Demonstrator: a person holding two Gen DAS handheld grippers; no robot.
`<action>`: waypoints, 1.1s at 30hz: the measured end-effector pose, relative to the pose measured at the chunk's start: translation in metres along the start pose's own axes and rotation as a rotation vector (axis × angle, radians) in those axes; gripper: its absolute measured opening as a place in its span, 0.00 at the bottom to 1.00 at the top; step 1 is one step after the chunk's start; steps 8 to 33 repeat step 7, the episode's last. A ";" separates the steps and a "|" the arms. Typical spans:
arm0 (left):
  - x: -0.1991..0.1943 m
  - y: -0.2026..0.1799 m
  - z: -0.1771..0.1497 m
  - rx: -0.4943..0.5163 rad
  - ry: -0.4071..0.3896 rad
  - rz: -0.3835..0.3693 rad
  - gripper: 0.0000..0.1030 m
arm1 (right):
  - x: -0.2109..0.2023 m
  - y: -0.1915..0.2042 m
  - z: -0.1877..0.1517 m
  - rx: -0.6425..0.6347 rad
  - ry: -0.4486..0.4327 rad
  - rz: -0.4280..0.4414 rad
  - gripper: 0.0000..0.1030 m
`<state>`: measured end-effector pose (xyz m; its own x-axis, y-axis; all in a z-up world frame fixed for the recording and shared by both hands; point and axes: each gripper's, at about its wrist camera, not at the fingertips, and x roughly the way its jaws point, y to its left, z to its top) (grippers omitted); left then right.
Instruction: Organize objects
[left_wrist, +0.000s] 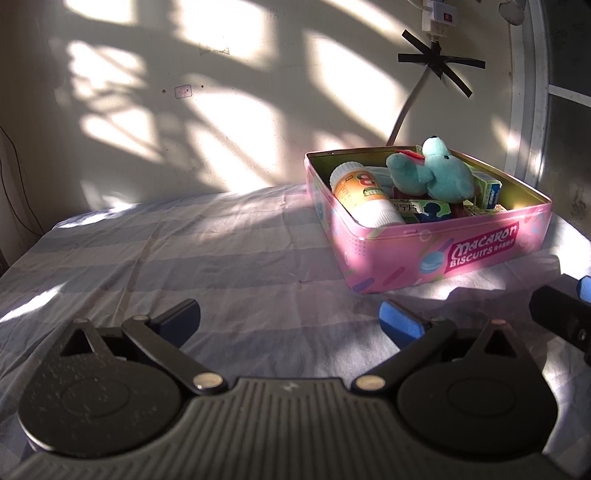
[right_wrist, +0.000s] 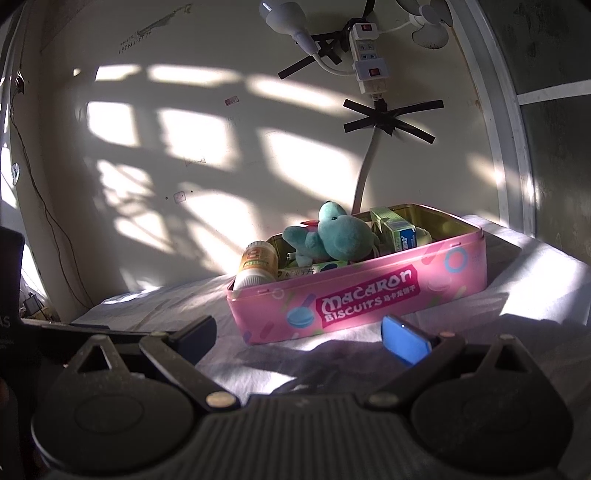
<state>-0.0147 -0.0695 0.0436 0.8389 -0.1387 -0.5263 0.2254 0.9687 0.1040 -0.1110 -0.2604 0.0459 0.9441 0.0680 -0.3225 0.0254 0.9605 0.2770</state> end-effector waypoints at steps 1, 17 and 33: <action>0.000 0.000 0.000 -0.003 0.000 -0.008 1.00 | 0.001 -0.001 0.000 0.000 0.002 0.000 0.96; 0.002 0.002 -0.001 -0.004 -0.009 -0.026 1.00 | 0.004 -0.001 -0.001 -0.003 0.010 0.000 0.97; 0.002 0.002 -0.001 -0.004 -0.009 -0.026 1.00 | 0.004 -0.001 -0.001 -0.003 0.010 0.000 0.97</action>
